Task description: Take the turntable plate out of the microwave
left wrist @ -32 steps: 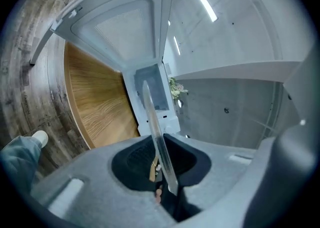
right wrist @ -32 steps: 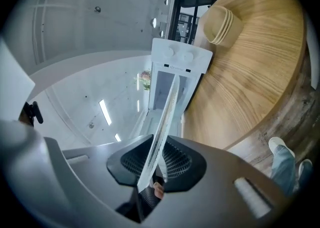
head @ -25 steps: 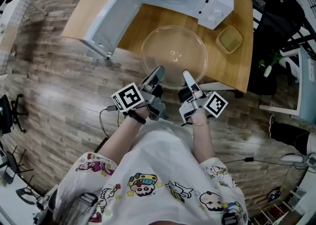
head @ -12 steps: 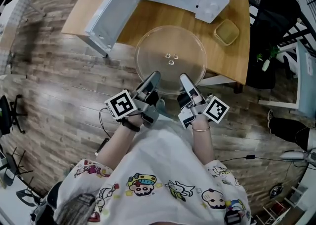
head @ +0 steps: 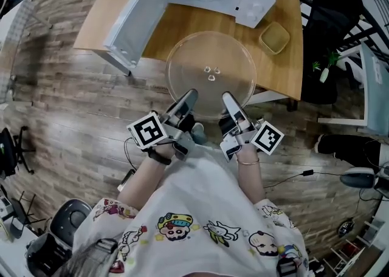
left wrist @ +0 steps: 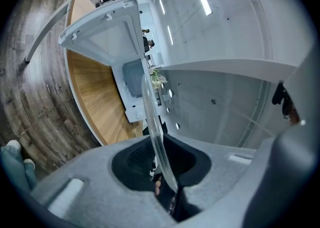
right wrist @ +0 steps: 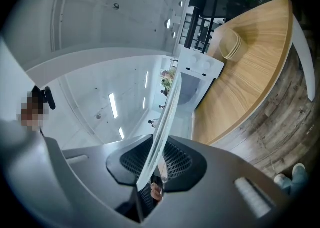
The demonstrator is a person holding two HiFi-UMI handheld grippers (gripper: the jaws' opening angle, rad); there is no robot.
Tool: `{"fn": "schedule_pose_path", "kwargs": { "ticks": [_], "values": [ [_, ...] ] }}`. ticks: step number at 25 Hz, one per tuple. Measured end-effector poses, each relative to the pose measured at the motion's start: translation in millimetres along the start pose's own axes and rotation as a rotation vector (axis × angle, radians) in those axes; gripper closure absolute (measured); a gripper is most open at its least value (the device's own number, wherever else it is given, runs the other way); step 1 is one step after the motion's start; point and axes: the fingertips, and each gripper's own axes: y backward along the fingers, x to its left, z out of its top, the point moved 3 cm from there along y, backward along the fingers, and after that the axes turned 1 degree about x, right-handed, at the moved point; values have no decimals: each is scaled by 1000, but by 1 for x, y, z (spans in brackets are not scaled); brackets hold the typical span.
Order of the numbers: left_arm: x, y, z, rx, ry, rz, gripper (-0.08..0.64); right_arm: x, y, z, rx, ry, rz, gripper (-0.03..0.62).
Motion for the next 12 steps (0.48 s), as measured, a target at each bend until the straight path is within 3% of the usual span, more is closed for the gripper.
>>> {"fn": "schedule_pose_path", "kwargs": {
  "ticks": [12],
  "values": [
    [-4, 3, 22, 38, -26, 25, 514, 12, -17, 1, -17, 7, -11, 518]
  ]
}}
